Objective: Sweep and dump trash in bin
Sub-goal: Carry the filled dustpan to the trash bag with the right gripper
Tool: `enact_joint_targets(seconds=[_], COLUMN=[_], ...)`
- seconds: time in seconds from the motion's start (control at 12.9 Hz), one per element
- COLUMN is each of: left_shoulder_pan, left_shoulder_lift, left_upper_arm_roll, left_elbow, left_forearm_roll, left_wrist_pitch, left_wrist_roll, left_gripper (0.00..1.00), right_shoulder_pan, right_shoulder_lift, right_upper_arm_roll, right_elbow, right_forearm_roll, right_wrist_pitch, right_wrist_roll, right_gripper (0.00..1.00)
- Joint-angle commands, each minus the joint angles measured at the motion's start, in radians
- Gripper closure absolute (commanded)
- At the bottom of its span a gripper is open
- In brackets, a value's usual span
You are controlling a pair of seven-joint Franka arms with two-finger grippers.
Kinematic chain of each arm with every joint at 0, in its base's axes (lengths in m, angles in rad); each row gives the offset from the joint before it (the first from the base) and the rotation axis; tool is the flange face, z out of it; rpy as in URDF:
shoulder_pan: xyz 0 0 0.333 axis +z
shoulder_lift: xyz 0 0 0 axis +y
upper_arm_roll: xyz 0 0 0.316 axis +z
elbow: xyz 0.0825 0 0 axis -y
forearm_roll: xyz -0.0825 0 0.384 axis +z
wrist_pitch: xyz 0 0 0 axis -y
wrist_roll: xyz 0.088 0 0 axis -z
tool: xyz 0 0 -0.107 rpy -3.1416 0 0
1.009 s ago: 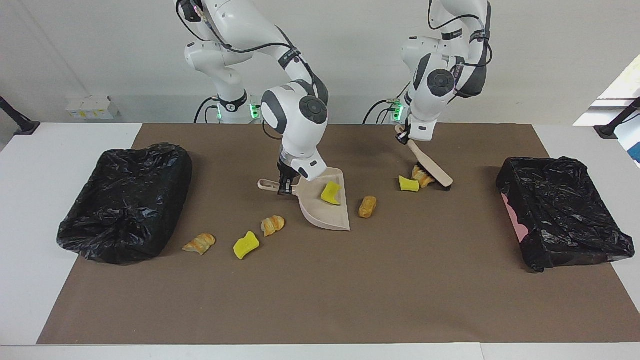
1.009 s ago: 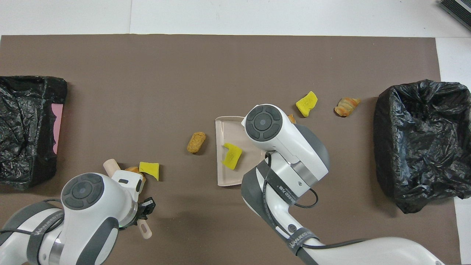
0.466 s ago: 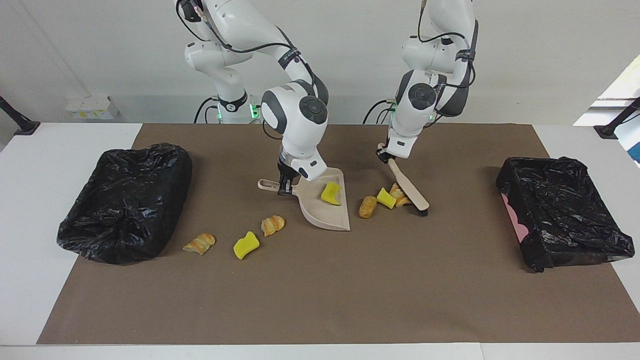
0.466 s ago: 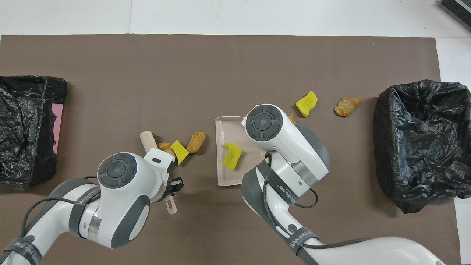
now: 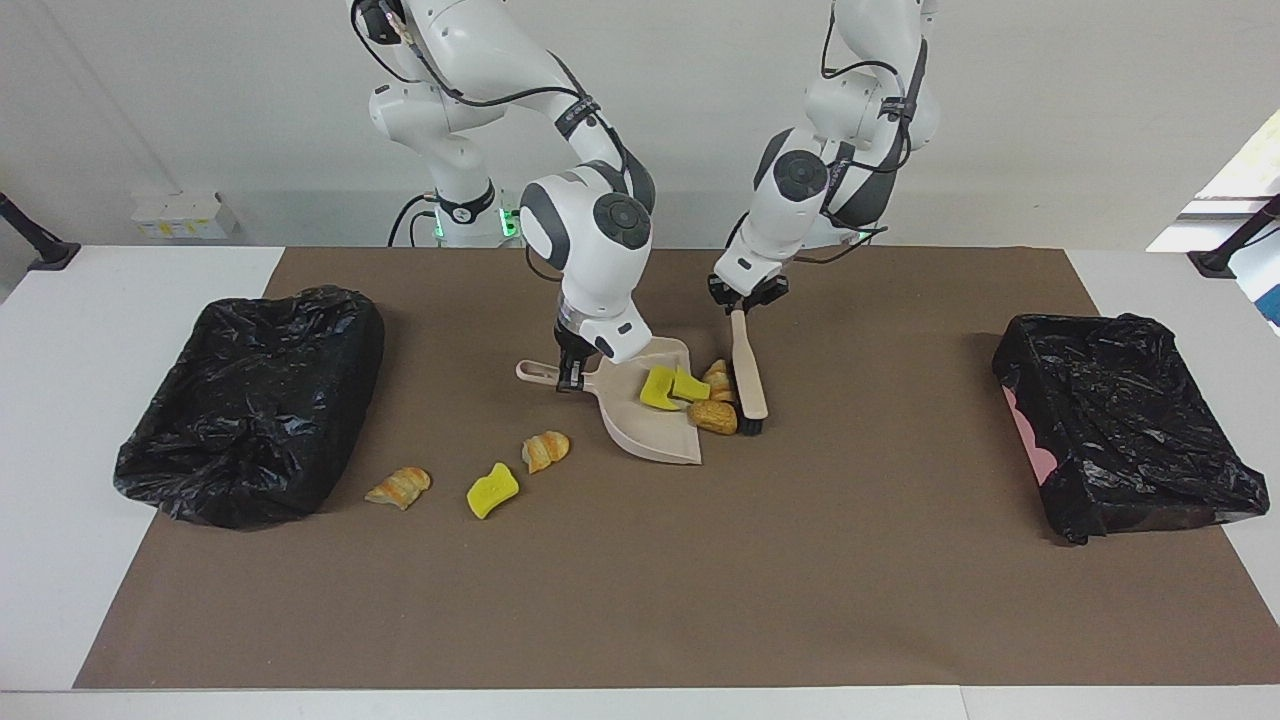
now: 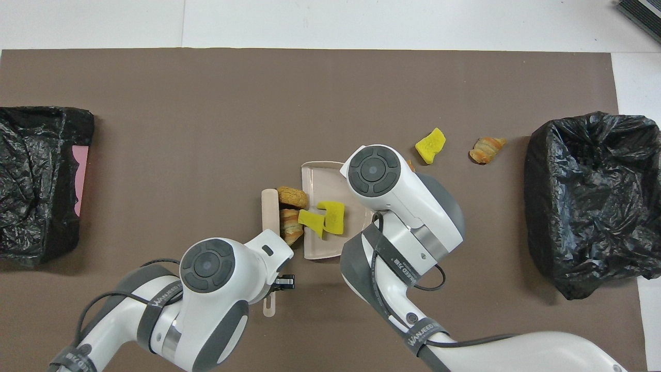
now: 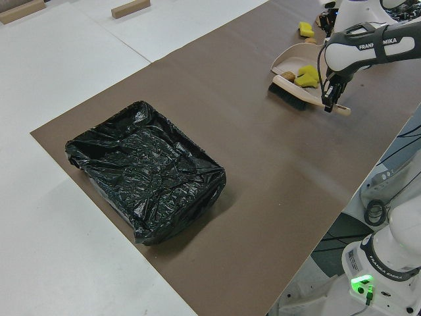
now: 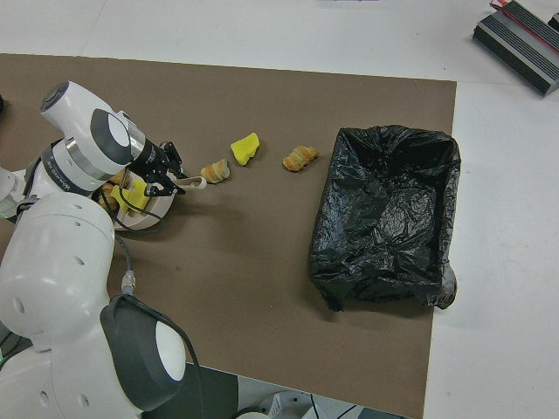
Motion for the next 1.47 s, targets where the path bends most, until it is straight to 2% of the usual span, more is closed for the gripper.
enact_joint_targets(seconds=[0.0,0.16,0.31,0.62,0.7,0.93,1.01,1.24,1.4], left_shoulder_pan=[-0.07,-0.087,-0.132,-0.078,-0.066,-0.04,-0.038,-0.054,-0.122], left_shoulder_lift=[0.008,0.019,0.04,0.014,0.014,0.014,0.007,-0.033,-0.093], left_upper_arm_roll=[0.006,0.003,0.003,0.017,0.017,0.019,0.02,0.013,0.008], left_elbow=[0.015,0.055,0.103,0.12,0.118,0.13,0.134,0.111,0.034], left_forearm_roll=[-0.062,-0.125,-0.133,-0.123,-0.107,0.063,0.077,0.079,0.079], left_wrist_pitch=[0.046,0.049,0.04,-0.082,-0.106,-0.145,-0.182,-0.227,-0.21], left_wrist_roll=[0.033,0.036,0.033,-0.022,-0.062,-0.223,-0.247,-0.306,-0.34], left_gripper=[1.0,1.0,1.0,1.0,1.0,1.0,1.0,1.0,1.0], right_shoulder_pan=[-0.008,-0.008,-0.014,-0.051,-0.051,-0.076,-0.086,-0.145,-0.189], right_shoulder_lift=[-0.006,-0.007,-0.007,0.003,0.006,0.013,0.011,-0.001,-0.013], right_upper_arm_roll=[0.009,0.009,0.008,0.009,0.009,0.009,0.009,0.009,0.008], right_elbow=[-0.014,-0.017,-0.023,-0.029,-0.031,-0.026,-0.019,0.007,0.032], right_forearm_roll=[0.016,0.016,0.028,0.075,0.092,0.129,0.143,0.183,0.209], right_wrist_pitch=[0.021,0.023,0.035,0.107,0.13,0.173,0.171,0.152,0.112], right_wrist_roll=[0.032,0.032,0.046,0.033,0.033,0.011,-0.021,-0.115,-0.178], right_gripper=[1.0,1.0,1.0,1.0,1.0,1.0,1.0,1.0,1.0])
